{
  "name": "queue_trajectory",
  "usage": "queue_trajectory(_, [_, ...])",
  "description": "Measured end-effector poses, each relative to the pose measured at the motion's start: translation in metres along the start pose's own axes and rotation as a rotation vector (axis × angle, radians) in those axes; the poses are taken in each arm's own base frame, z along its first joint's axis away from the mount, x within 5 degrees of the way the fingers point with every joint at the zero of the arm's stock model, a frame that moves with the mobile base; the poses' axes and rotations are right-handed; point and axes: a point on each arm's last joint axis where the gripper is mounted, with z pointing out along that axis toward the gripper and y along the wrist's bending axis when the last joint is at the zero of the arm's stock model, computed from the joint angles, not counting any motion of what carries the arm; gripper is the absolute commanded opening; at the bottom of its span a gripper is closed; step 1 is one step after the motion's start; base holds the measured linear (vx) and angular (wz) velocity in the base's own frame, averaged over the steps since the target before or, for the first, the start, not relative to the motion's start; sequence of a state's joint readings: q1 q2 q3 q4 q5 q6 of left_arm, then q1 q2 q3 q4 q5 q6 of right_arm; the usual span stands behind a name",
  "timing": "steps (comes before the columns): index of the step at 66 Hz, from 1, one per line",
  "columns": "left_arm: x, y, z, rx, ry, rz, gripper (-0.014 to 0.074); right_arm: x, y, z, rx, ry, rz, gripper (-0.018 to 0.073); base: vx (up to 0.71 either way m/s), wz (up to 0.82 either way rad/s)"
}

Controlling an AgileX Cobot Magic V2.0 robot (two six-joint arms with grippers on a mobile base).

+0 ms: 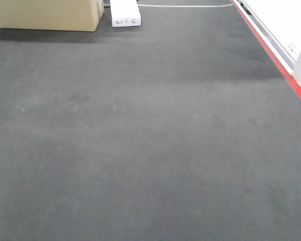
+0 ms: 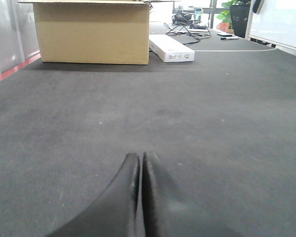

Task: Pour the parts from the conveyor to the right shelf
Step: 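Hold the block in the right gripper while turning away from the belt, then drive along the yellow-lined aisle holding the block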

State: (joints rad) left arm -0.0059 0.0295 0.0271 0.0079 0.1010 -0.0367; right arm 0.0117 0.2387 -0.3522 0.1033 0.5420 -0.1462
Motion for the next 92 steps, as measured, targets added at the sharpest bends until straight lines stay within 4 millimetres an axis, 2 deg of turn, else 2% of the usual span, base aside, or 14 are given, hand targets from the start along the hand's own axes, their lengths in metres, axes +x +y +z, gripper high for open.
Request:
queue_trajectory(33, [0.0,0.0,0.0,0.0,0.0,0.0,-0.0006,0.0,0.0,0.0,0.0,0.0,0.0,-0.0005,-0.27,-0.19])
queue_trajectory(92, [0.0,0.0,0.0,0.0,0.0,0.0,-0.0006,0.0001,0.0,0.0,0.0,0.001,0.0,-0.0005,-0.33,-0.51])
